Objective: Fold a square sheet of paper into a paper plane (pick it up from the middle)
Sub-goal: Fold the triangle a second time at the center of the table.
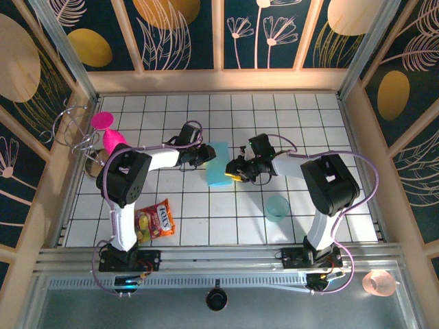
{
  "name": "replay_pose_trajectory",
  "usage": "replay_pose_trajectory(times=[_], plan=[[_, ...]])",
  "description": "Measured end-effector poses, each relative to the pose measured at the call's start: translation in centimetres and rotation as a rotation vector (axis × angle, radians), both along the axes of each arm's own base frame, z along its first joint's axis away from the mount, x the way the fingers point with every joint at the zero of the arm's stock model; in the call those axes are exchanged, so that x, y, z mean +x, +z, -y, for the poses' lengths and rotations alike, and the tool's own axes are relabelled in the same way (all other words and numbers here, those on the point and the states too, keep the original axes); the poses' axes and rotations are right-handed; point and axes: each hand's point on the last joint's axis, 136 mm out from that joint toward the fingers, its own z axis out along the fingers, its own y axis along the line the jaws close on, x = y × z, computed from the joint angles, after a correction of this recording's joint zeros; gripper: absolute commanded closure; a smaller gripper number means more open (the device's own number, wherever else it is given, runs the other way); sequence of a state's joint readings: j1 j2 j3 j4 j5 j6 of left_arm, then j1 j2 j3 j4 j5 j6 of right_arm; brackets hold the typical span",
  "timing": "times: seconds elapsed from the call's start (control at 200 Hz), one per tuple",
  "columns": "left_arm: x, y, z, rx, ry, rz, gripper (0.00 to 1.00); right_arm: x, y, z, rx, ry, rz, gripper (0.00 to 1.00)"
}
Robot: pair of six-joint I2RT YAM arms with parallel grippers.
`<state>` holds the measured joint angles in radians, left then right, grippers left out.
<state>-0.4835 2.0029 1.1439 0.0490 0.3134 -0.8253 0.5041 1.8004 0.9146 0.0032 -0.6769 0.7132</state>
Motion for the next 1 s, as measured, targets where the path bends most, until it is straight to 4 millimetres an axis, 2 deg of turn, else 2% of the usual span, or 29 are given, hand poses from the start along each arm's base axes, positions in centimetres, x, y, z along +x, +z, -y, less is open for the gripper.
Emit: replay_pose_trajectory(times=[0.085,0.596,0.721,0.851,1.001], plan=[[0.0,0.0,0.0,0.0,0.0,0.0,0.71,-0.2,-0.1,0.0,0.003,0.003,-0.005,0.67],[0.0,0.0,0.0,-0.005,0.005,0.0,0.71,-0.9,-0.9,0.5,-0.011,-0.015,-0.045,0.96],[0.0,0.2,0.0,-0.006,0.005,0.004,0.7,-0.8,-1.1,0.6,-0.025,-0.026,-0.046,1.0],[0.4,1.5,0.2,-0.019,0.004,0.029,0.7,-0.7,-1.1,1.0,-0.04,-0.036,-0.042,1.0],[2.1,4.0,1.4,-0.059,-0.008,0.083,0.74,-0.7,-0.8,1.3,-0.045,-0.035,-0.037,1.0]])
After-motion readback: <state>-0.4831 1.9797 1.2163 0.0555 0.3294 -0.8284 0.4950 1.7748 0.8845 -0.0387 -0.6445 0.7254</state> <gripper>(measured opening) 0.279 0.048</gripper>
